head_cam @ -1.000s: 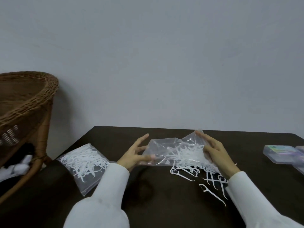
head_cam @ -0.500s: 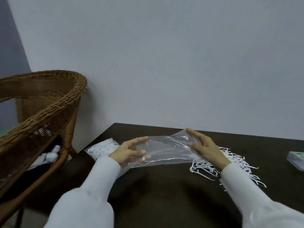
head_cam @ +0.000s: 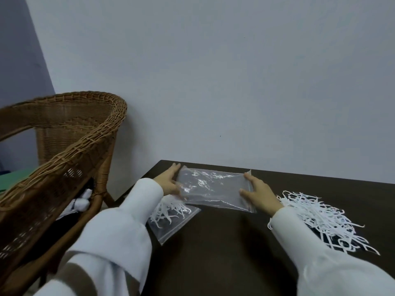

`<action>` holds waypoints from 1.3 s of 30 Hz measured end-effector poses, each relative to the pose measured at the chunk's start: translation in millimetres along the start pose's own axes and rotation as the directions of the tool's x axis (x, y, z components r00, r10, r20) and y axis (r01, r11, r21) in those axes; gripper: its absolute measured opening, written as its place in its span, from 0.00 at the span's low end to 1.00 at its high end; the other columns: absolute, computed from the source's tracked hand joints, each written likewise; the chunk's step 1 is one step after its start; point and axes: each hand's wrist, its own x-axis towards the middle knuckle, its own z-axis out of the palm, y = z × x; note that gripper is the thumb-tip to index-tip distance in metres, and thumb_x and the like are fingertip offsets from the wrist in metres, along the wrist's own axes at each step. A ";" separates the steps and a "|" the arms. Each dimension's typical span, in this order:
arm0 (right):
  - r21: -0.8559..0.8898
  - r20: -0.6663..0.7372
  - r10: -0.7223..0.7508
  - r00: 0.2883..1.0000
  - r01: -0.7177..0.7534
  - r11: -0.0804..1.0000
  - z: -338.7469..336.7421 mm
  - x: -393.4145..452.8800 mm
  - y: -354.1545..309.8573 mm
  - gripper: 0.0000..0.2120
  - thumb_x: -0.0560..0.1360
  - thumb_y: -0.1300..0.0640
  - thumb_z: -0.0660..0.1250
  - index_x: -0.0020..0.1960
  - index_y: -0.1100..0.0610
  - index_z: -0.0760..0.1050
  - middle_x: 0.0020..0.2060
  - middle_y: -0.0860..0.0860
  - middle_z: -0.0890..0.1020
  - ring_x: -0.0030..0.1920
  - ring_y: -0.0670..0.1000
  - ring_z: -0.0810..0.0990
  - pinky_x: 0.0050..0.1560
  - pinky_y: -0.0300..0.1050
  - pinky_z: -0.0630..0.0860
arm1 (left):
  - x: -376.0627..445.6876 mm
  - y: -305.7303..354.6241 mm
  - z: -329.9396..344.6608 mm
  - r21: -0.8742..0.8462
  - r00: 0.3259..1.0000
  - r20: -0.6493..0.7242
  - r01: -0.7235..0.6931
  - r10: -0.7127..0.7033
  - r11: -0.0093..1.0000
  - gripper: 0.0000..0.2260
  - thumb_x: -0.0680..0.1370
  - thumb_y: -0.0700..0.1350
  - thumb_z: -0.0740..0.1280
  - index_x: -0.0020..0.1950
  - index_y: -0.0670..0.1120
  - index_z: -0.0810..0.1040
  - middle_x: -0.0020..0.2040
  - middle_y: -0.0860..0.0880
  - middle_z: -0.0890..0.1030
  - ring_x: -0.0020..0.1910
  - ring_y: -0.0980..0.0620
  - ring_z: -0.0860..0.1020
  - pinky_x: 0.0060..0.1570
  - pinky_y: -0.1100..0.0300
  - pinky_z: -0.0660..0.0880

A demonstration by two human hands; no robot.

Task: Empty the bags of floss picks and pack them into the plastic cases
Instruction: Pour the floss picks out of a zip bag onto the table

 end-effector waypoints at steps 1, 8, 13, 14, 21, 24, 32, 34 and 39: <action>0.018 -0.022 0.035 0.999 -0.035 0.999 2.0 4.2 1.5 0.28 0.77 0.62 0.63 0.74 0.62 0.56 0.72 0.56 0.64 0.70 0.55 0.65 0.66 0.41 0.61 | 6.2 -0.5 1.3 0.013 0.999 -0.052 -0.007 0.008 1.000 0.41 0.72 0.26 0.65 0.77 0.50 0.51 0.78 0.51 0.46 0.66 0.44 0.71 0.58 0.55 0.74; 0.028 0.108 0.138 0.985 -0.141 0.990 29.6 25.4 11.6 0.37 0.74 0.65 0.64 0.76 0.61 0.46 0.75 0.59 0.46 0.75 0.57 0.50 0.71 0.45 0.54 | 28.4 -0.9 37.7 0.309 0.999 -0.014 -0.041 0.048 0.950 0.22 0.78 0.35 0.60 0.71 0.49 0.67 0.71 0.44 0.67 0.68 0.45 0.69 0.63 0.58 0.68; -0.243 0.025 0.017 1.000 -0.011 0.970 48.8 39.6 14.2 0.29 0.76 0.60 0.62 0.75 0.54 0.56 0.75 0.58 0.38 0.75 0.59 0.47 0.72 0.56 0.51 | 50.2 -16.0 63.9 0.542 0.997 0.073 -0.025 -0.018 0.840 0.19 0.81 0.45 0.57 0.73 0.51 0.64 0.72 0.47 0.67 0.68 0.46 0.68 0.68 0.56 0.64; -0.364 0.037 -0.003 0.999 0.016 0.931 50.9 42.2 15.2 0.25 0.77 0.58 0.60 0.73 0.53 0.60 0.76 0.56 0.42 0.76 0.57 0.47 0.72 0.60 0.48 | 54.0 -18.9 64.2 0.578 0.998 0.052 -0.013 -0.022 0.816 0.18 0.82 0.46 0.55 0.73 0.51 0.65 0.72 0.47 0.67 0.69 0.46 0.67 0.69 0.55 0.62; -0.536 0.139 -0.050 0.989 0.118 0.836 64.2 50.1 17.6 0.16 0.81 0.54 0.51 0.66 0.53 0.68 0.66 0.49 0.71 0.66 0.50 0.69 0.71 0.63 0.44 | 74.5 -30.2 57.6 0.624 0.999 -0.020 0.039 -0.034 0.781 0.19 0.82 0.43 0.55 0.74 0.48 0.62 0.74 0.46 0.63 0.71 0.45 0.64 0.67 0.56 0.63; -0.468 0.088 -0.111 0.990 0.140 0.873 66.9 52.4 17.6 0.15 0.81 0.56 0.52 0.66 0.54 0.69 0.65 0.50 0.72 0.66 0.49 0.70 0.73 0.55 0.47 | 79.3 -30.1 59.4 0.658 0.997 -0.050 0.078 -0.060 0.749 0.19 0.82 0.42 0.55 0.73 0.46 0.62 0.73 0.45 0.62 0.71 0.44 0.62 0.70 0.52 0.61; -0.284 0.010 -0.105 0.994 0.103 0.953 44.1 46.3 18.4 0.15 0.79 0.62 0.55 0.65 0.58 0.70 0.63 0.53 0.73 0.61 0.54 0.74 0.60 0.48 0.70 | 78.0 -2.0 78.4 0.635 0.998 -0.025 0.061 -0.059 0.770 0.23 0.80 0.42 0.56 0.75 0.46 0.58 0.74 0.45 0.62 0.71 0.45 0.64 0.70 0.51 0.62; -0.291 -0.015 -0.103 0.995 0.094 0.952 32.4 40.9 21.3 0.15 0.77 0.63 0.56 0.63 0.59 0.72 0.61 0.55 0.75 0.60 0.55 0.74 0.60 0.47 0.70 | 74.6 12.2 88.2 0.622 0.999 0.004 0.026 -0.036 0.783 0.24 0.79 0.41 0.58 0.75 0.46 0.58 0.74 0.45 0.63 0.71 0.44 0.64 0.70 0.50 0.62; -0.279 -0.067 -0.063 0.996 0.042 0.959 -1.7 23.2 30.0 0.16 0.75 0.65 0.59 0.61 0.59 0.74 0.60 0.55 0.76 0.60 0.55 0.74 0.61 0.47 0.70 | 68.1 49.5 120.7 0.608 0.997 0.072 -0.074 0.037 0.791 0.23 0.80 0.42 0.58 0.74 0.47 0.60 0.72 0.44 0.65 0.70 0.44 0.66 0.69 0.50 0.63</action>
